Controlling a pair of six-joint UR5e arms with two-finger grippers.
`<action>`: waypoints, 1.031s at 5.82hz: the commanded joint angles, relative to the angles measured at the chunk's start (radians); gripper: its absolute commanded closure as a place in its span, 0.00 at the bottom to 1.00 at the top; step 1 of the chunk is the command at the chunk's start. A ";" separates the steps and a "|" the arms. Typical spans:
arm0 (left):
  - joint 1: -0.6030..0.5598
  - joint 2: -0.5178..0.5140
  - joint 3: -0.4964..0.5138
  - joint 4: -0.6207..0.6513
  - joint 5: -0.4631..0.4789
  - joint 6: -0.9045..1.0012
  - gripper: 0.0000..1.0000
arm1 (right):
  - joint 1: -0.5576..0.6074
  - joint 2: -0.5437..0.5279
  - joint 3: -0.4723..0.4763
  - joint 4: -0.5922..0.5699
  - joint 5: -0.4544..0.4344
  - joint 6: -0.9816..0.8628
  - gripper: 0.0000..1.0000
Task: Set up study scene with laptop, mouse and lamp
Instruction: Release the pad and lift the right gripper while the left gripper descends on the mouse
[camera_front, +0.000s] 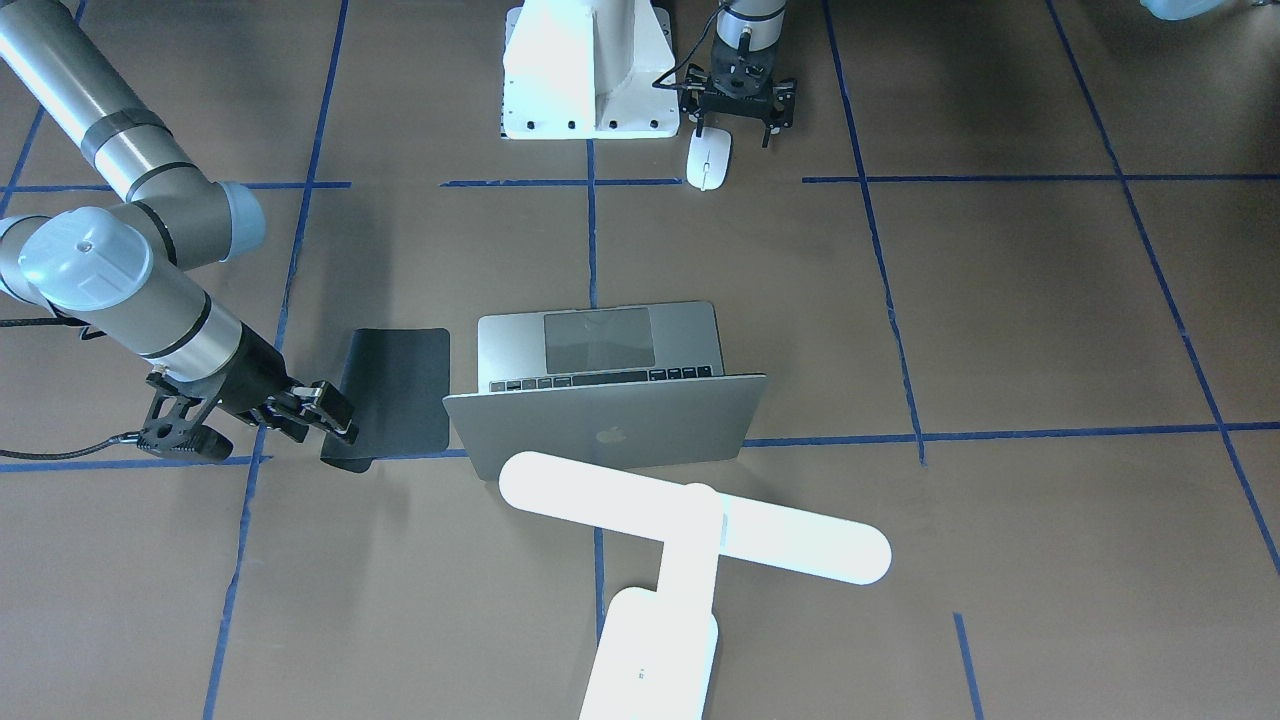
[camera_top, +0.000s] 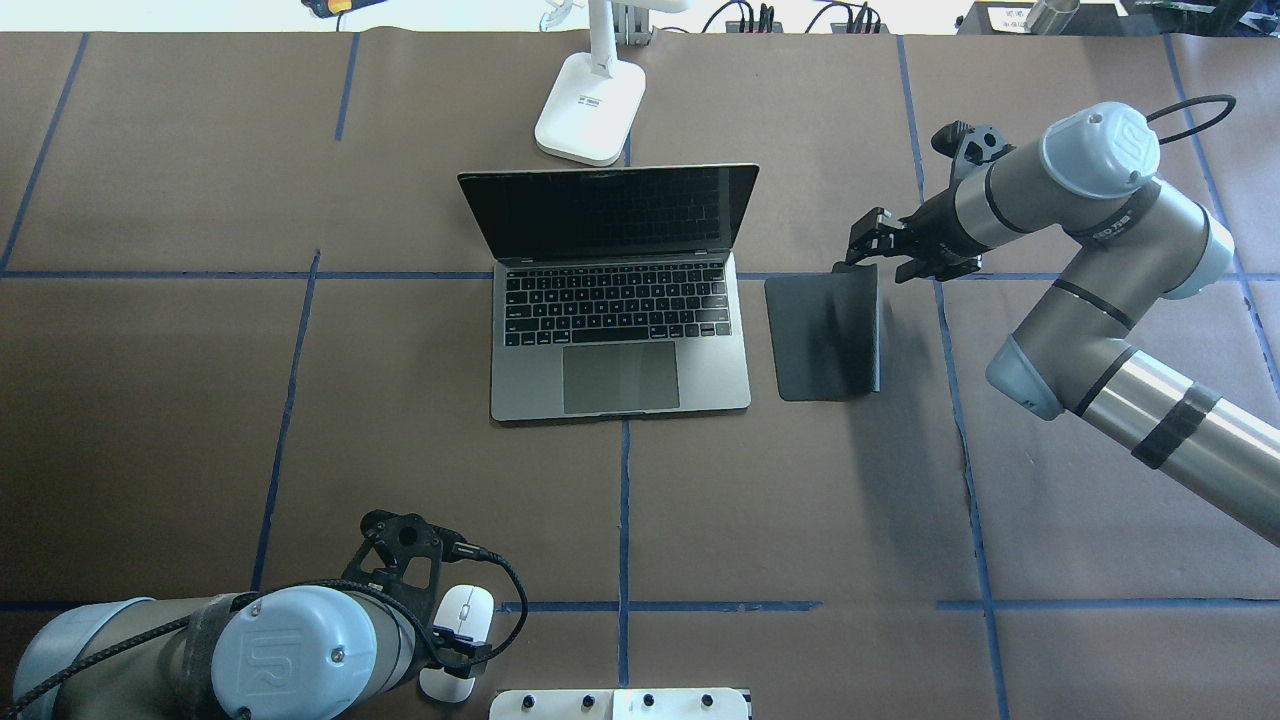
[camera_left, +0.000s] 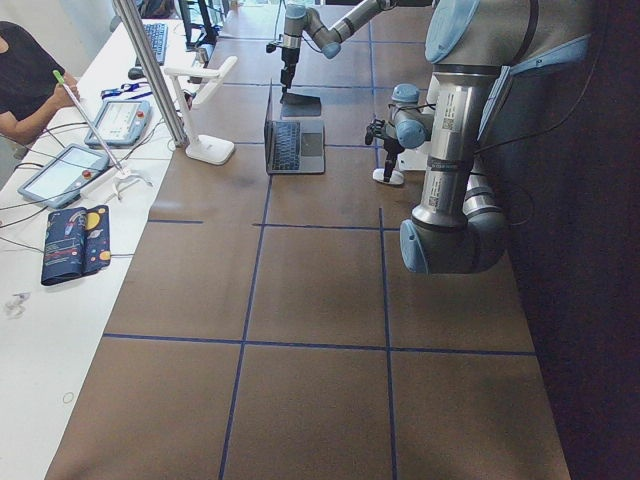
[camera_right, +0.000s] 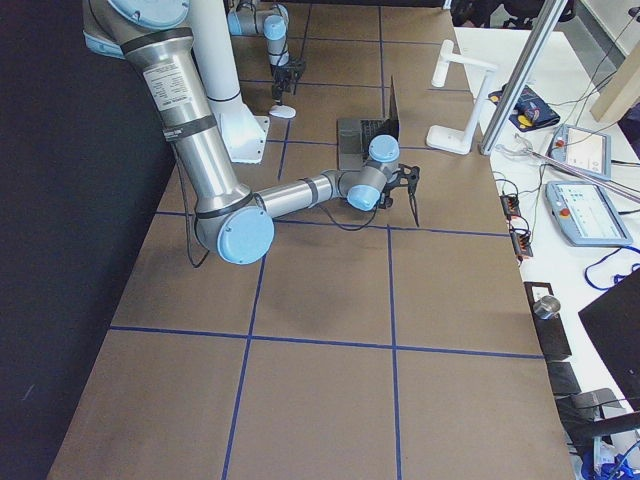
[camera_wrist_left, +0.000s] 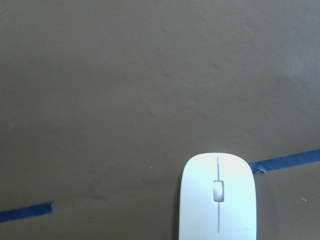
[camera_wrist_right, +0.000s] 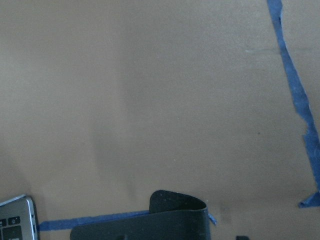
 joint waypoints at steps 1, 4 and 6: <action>0.003 0.000 0.055 -0.103 0.002 0.072 0.02 | 0.007 0.001 0.011 0.003 0.010 0.000 0.00; 0.006 -0.001 0.097 -0.155 -0.001 0.068 0.02 | 0.019 -0.006 0.038 -0.002 0.011 0.000 0.00; 0.007 -0.008 0.103 -0.155 -0.001 0.066 0.01 | 0.019 -0.006 0.038 -0.002 0.011 0.001 0.00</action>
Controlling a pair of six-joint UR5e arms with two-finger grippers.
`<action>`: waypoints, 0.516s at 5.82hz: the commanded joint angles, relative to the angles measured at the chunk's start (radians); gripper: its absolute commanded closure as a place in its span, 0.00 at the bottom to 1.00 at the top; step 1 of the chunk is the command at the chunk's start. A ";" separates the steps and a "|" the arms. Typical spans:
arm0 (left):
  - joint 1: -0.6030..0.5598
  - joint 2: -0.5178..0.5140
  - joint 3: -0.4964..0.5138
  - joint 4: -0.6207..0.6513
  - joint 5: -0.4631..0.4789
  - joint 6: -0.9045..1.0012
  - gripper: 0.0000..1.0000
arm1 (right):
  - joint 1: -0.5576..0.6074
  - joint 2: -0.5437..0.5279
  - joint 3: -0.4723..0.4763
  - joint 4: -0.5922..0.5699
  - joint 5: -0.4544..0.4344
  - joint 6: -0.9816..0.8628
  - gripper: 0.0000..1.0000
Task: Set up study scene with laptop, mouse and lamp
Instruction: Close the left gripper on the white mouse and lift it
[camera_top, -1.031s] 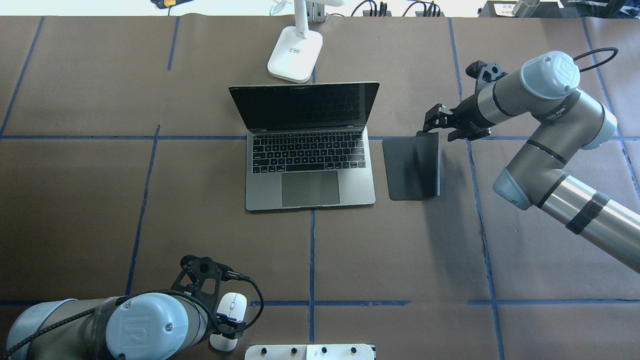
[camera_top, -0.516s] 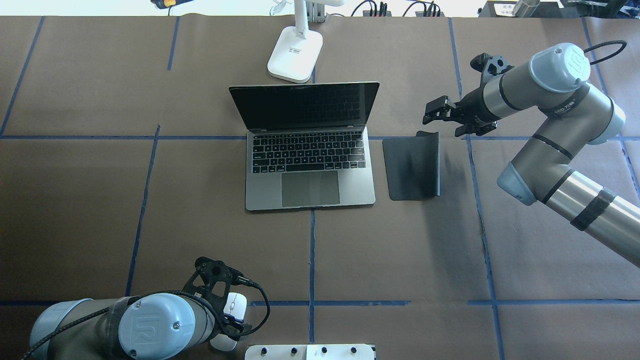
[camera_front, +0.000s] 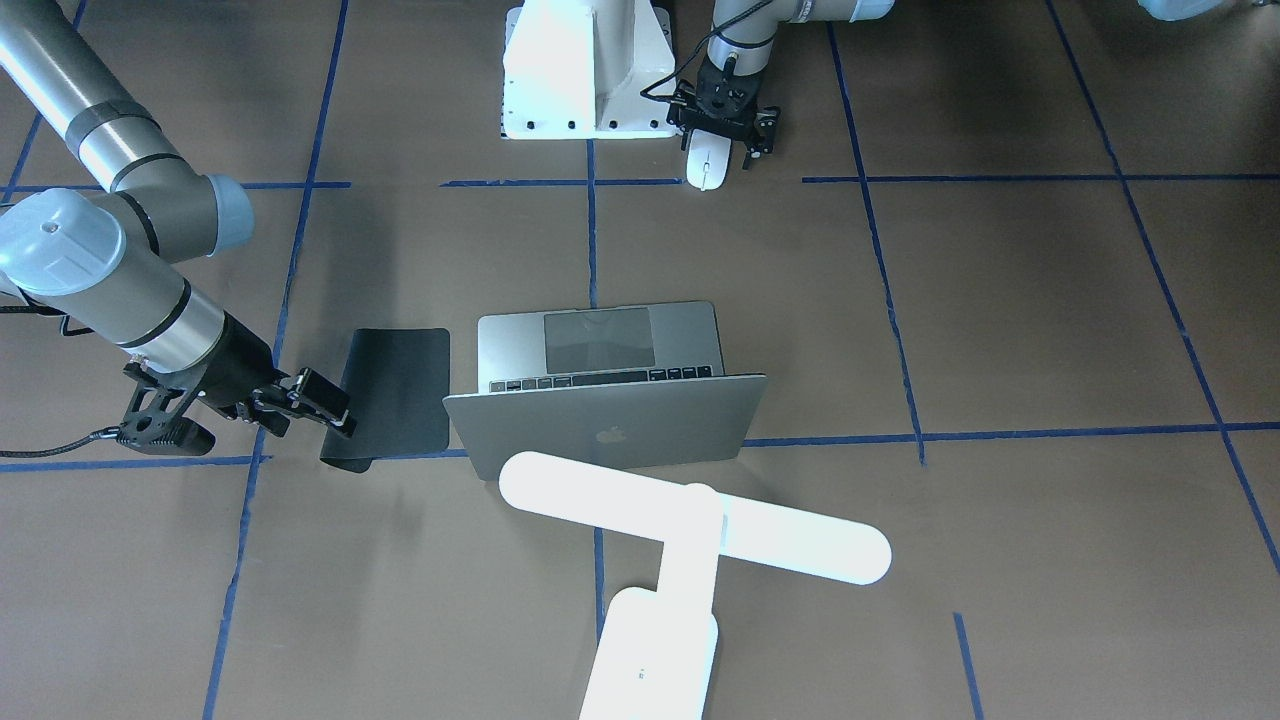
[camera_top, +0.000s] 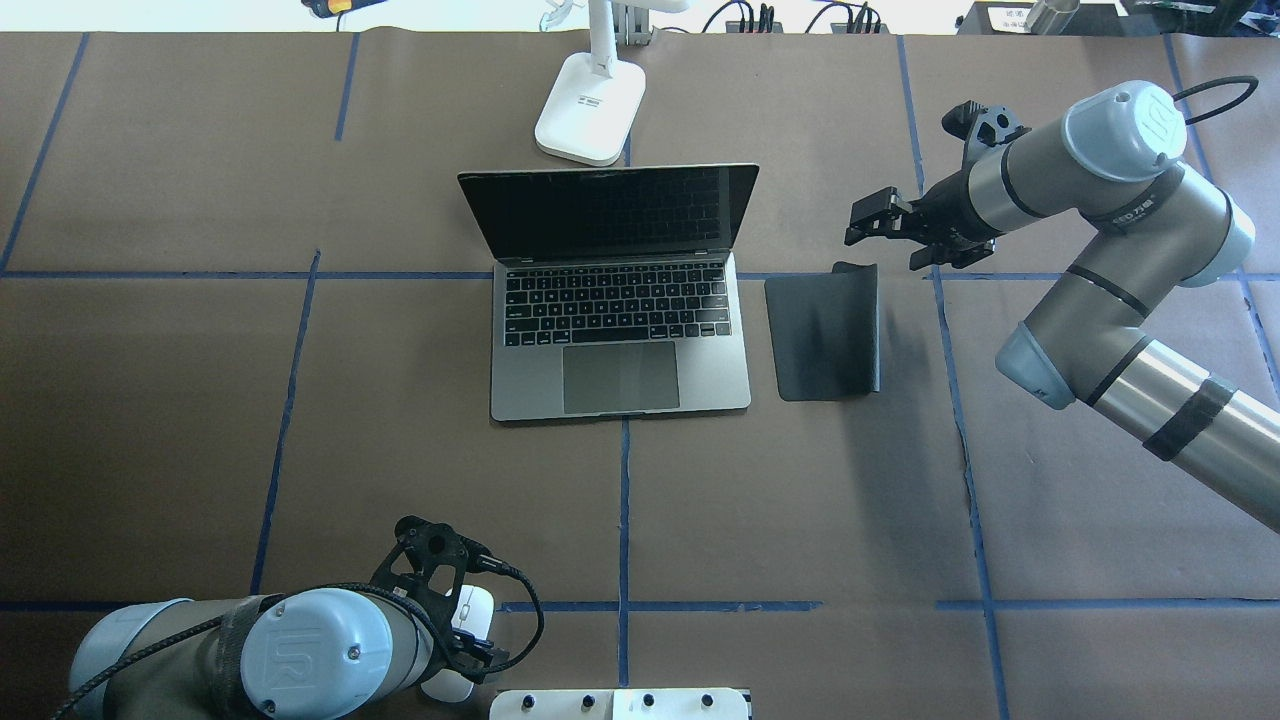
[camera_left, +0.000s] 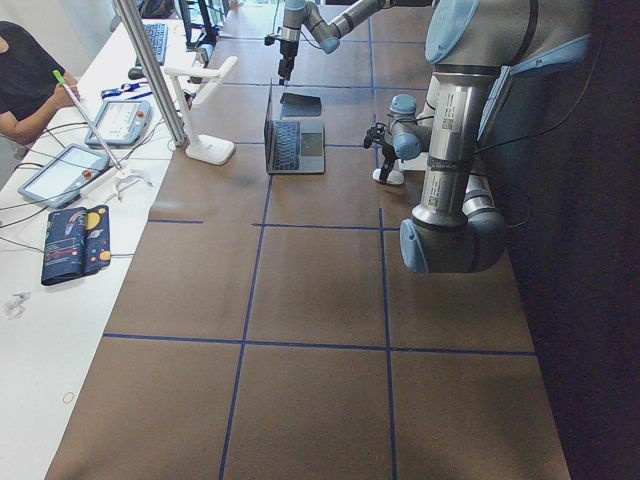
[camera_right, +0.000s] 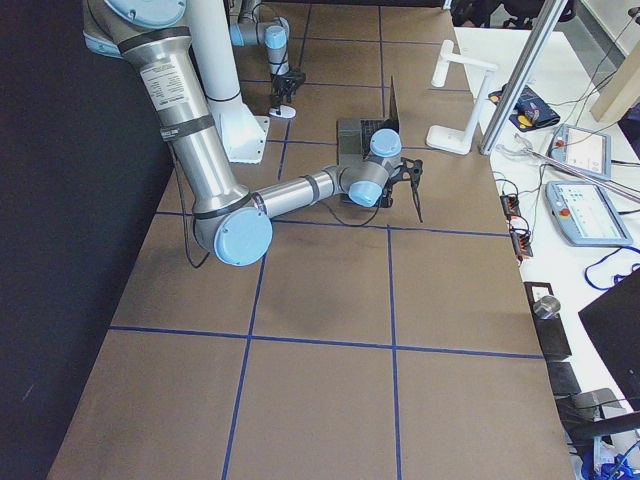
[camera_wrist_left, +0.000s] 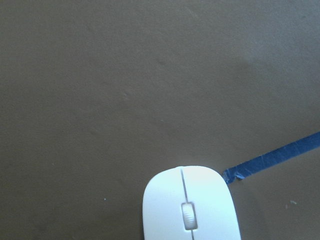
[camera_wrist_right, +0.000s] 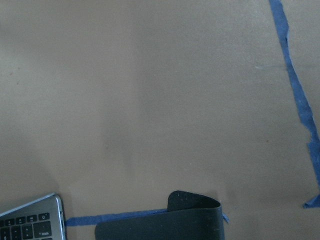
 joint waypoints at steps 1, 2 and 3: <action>0.003 -0.003 0.010 -0.002 0.000 -0.004 0.01 | 0.000 -0.002 0.001 0.001 0.000 0.000 0.00; 0.003 -0.003 0.020 -0.002 0.000 -0.002 0.02 | 0.002 -0.006 0.001 0.003 0.001 -0.001 0.00; 0.003 -0.005 0.020 -0.002 0.000 0.002 0.04 | 0.002 -0.006 0.001 0.003 0.002 -0.001 0.00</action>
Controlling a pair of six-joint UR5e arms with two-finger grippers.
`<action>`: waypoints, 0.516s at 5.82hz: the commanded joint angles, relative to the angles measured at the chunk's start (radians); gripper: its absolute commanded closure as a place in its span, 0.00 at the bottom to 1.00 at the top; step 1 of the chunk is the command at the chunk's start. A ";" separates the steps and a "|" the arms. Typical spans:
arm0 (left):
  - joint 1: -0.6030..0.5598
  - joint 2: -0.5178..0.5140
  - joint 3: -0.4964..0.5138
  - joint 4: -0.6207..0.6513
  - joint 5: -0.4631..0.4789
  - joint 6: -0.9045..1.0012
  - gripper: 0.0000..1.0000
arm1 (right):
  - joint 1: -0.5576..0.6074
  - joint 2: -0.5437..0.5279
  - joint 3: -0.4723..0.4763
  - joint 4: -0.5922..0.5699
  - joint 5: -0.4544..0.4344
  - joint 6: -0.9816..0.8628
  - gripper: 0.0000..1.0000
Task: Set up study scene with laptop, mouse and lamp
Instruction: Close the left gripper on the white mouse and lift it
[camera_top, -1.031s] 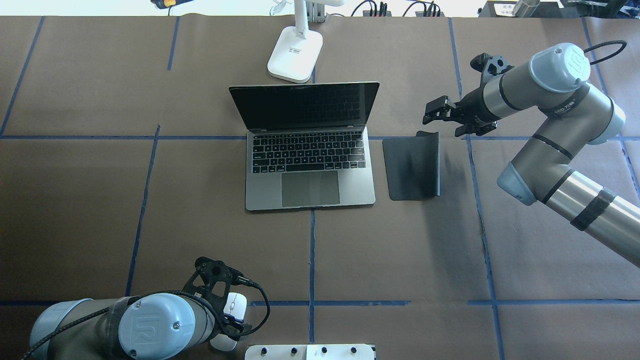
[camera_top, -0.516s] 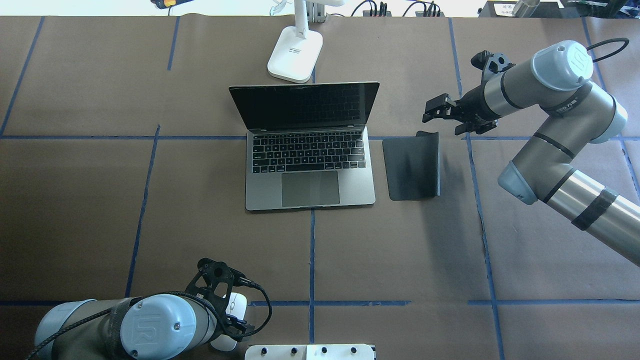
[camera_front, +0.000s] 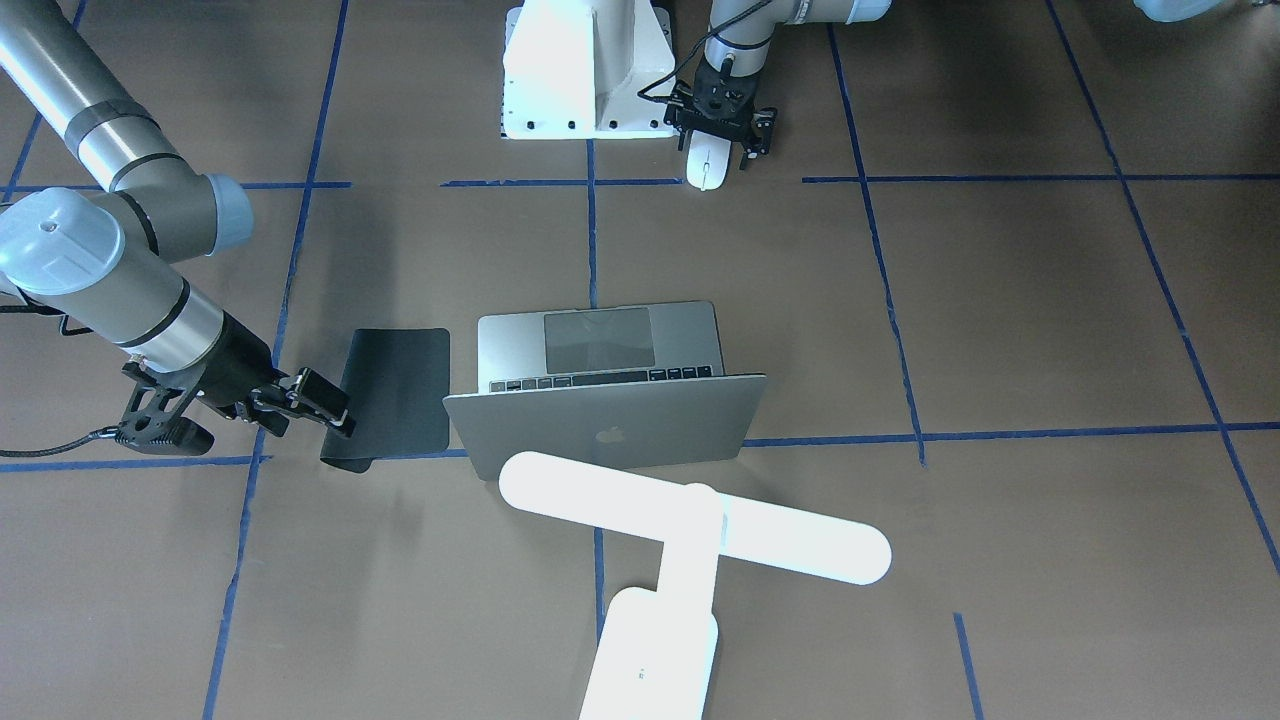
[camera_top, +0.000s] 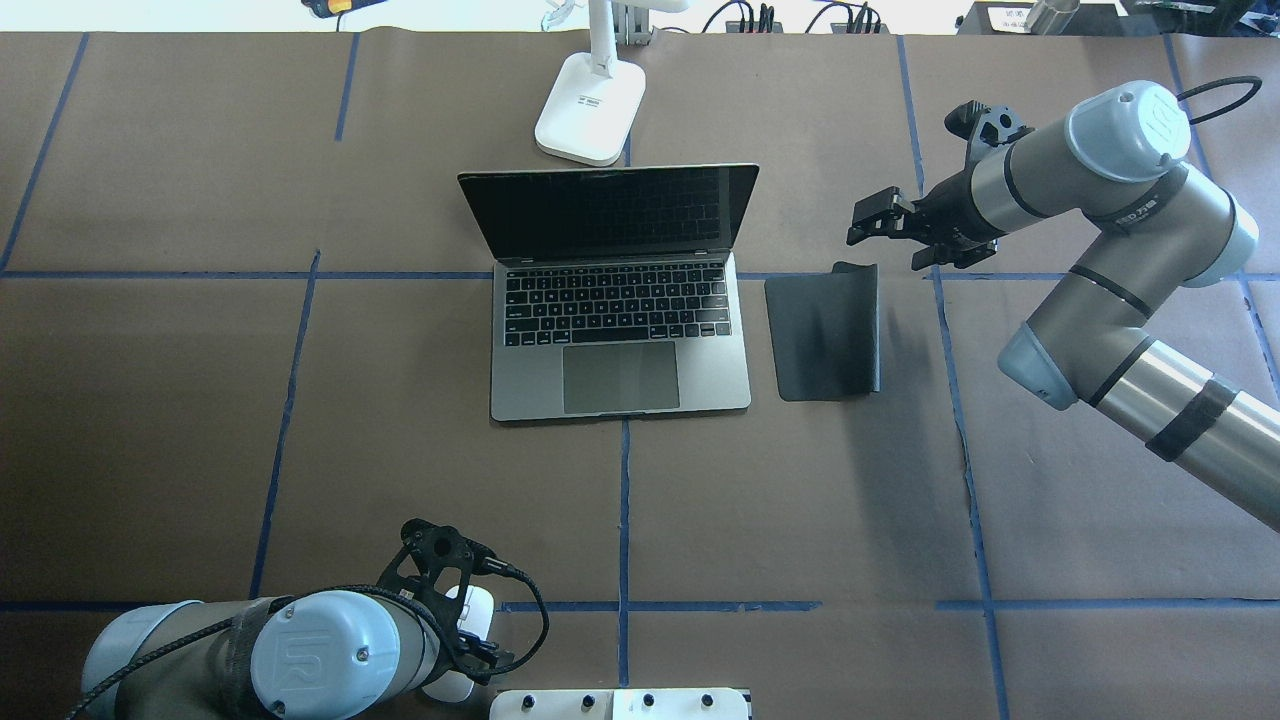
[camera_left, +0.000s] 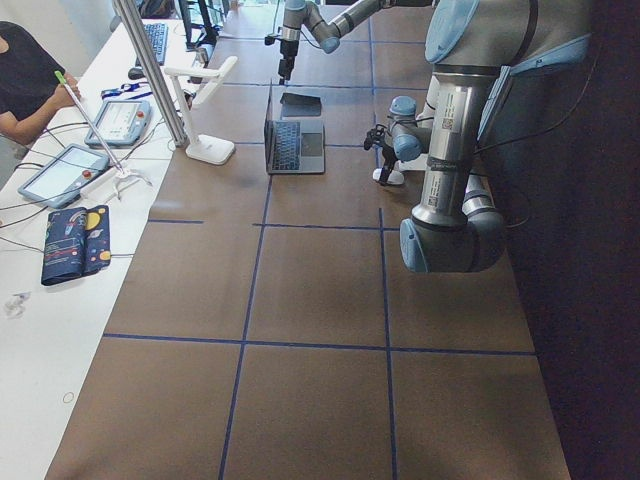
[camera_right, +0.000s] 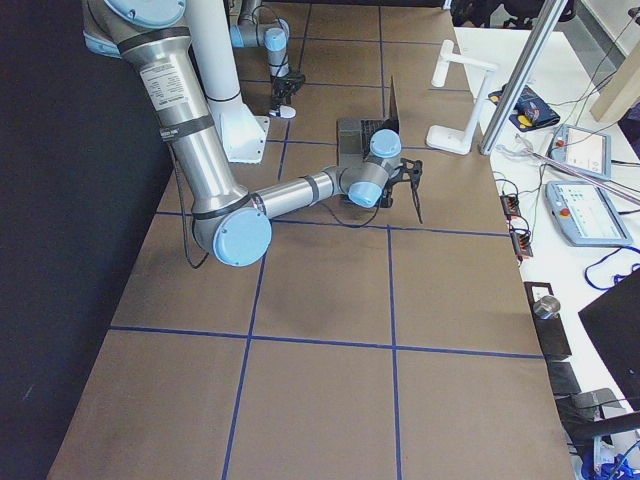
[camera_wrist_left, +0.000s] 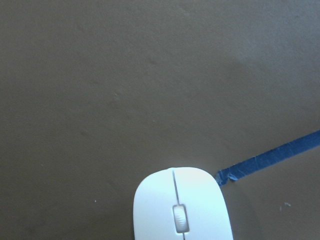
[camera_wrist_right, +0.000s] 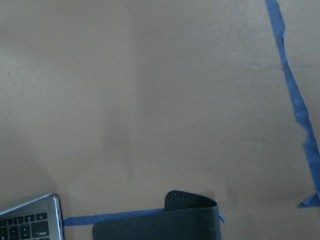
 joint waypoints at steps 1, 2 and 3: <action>0.000 -0.001 0.001 0.000 0.000 0.003 0.17 | 0.002 -0.001 0.000 0.003 0.000 0.000 0.00; 0.000 -0.001 -0.005 0.000 -0.003 0.003 0.49 | 0.004 0.000 0.003 0.004 0.000 0.000 0.00; -0.001 -0.001 -0.011 0.001 -0.005 0.003 0.78 | 0.004 -0.006 0.009 0.004 0.000 0.000 0.00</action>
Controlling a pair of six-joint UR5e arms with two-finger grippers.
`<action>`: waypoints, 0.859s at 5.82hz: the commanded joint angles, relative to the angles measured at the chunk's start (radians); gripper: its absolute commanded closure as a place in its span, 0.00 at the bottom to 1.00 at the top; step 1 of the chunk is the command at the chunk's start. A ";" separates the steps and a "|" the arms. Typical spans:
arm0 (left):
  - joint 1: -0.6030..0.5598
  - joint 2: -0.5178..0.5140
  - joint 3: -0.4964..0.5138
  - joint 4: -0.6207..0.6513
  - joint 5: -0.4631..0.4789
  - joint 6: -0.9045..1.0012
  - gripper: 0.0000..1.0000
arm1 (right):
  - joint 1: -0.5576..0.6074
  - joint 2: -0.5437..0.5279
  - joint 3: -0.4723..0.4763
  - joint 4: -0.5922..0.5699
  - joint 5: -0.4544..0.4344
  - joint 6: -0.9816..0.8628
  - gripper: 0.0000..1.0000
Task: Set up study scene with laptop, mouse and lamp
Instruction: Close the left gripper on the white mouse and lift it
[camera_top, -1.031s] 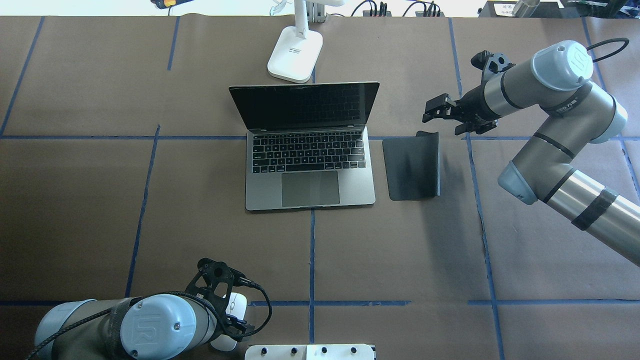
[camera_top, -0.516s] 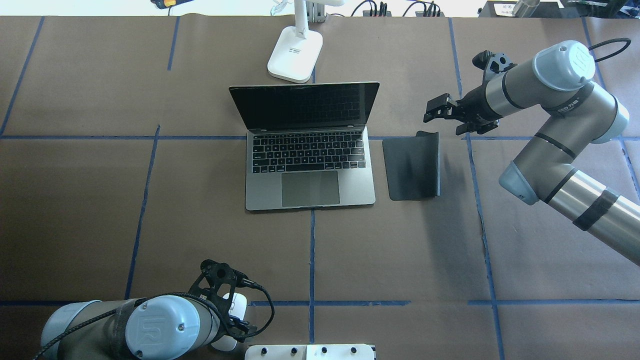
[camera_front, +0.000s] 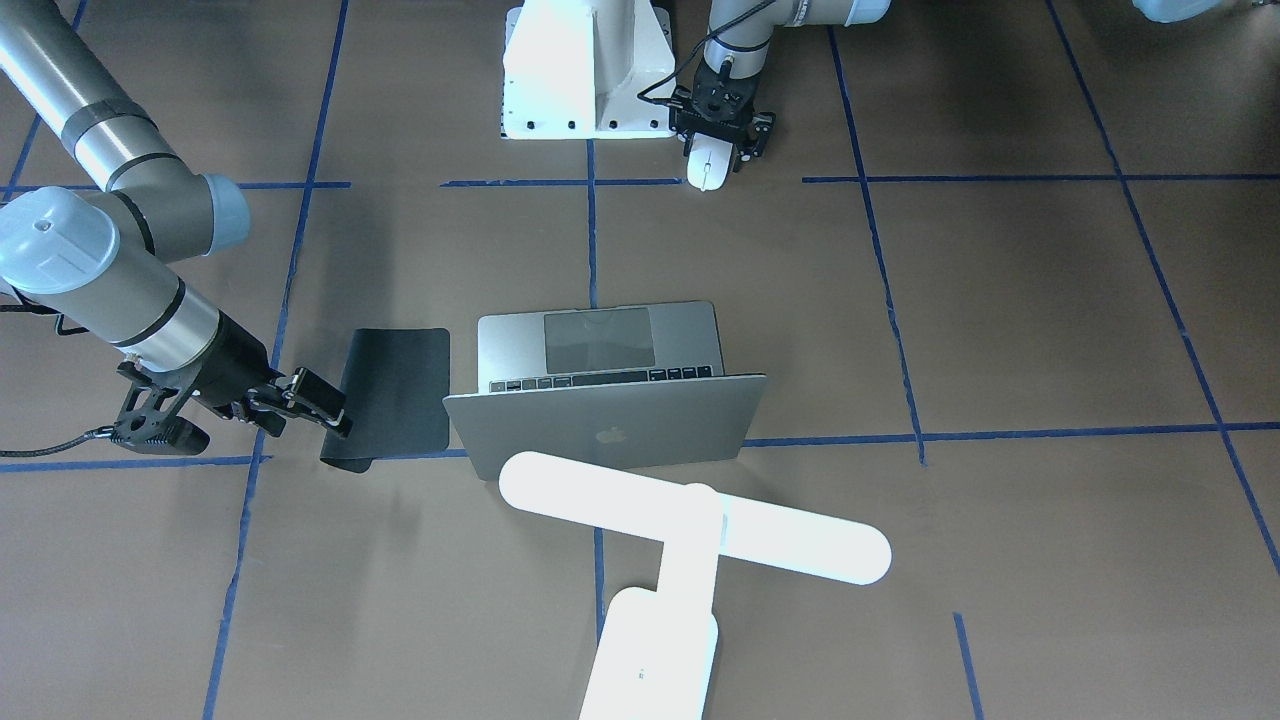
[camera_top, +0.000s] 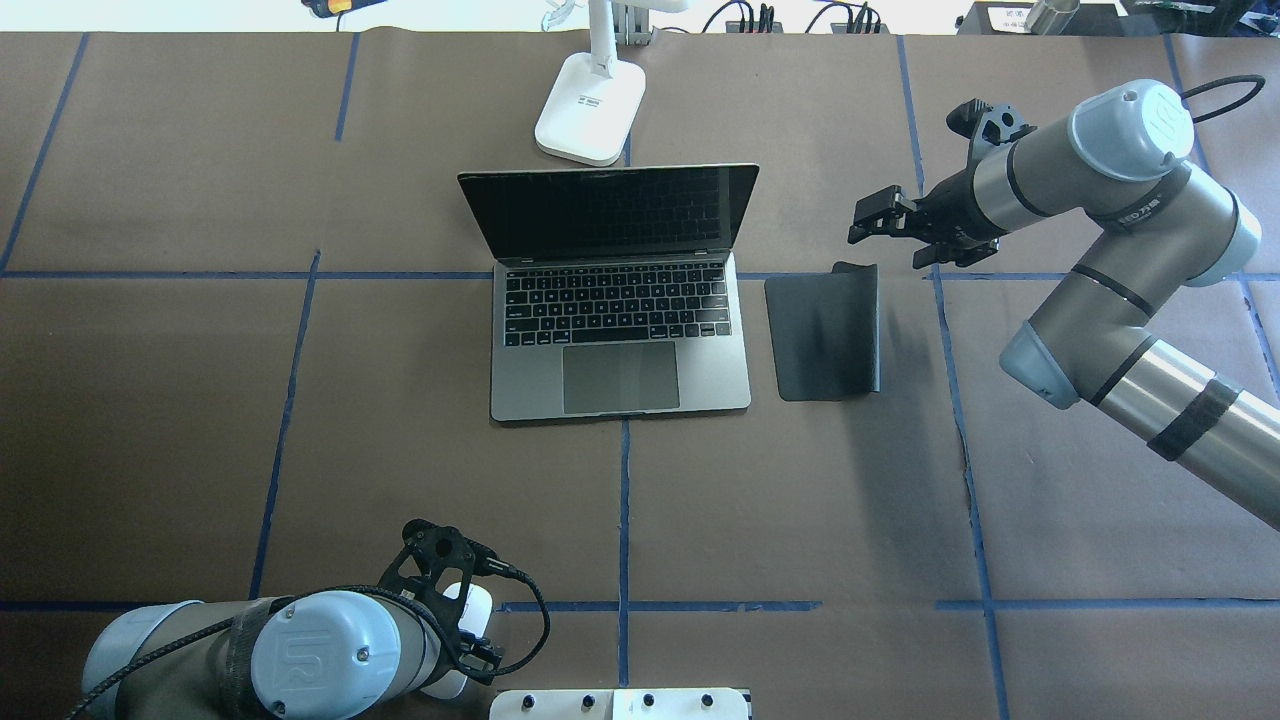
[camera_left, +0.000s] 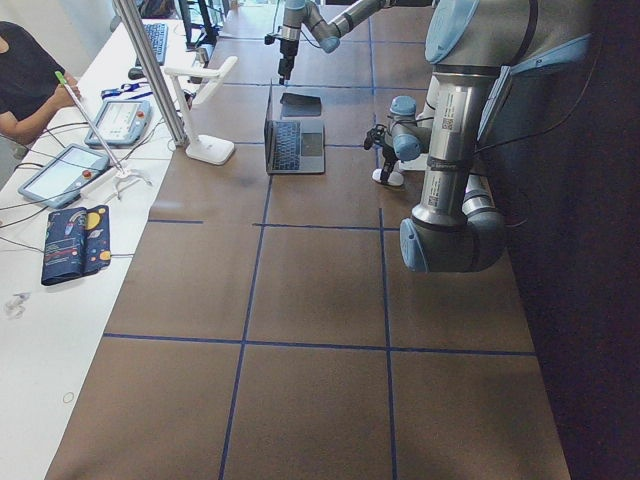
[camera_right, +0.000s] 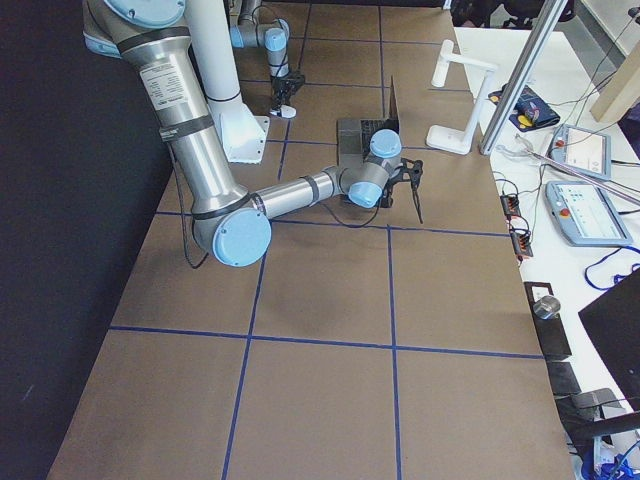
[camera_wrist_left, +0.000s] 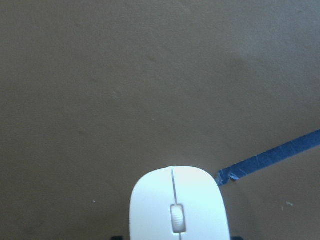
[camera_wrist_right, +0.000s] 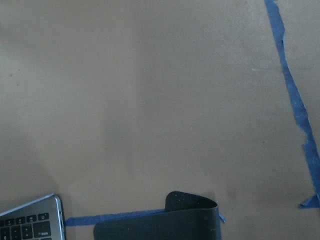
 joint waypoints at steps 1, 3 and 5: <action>-0.012 -0.011 -0.039 0.003 0.003 0.002 0.88 | 0.002 -0.005 0.023 -0.004 0.000 0.002 0.00; -0.071 -0.130 -0.042 0.010 0.006 -0.003 0.90 | 0.074 -0.027 0.043 -0.004 0.093 0.000 0.00; -0.110 -0.269 0.064 0.013 0.004 -0.011 0.91 | 0.158 -0.063 0.043 -0.003 0.176 -0.073 0.00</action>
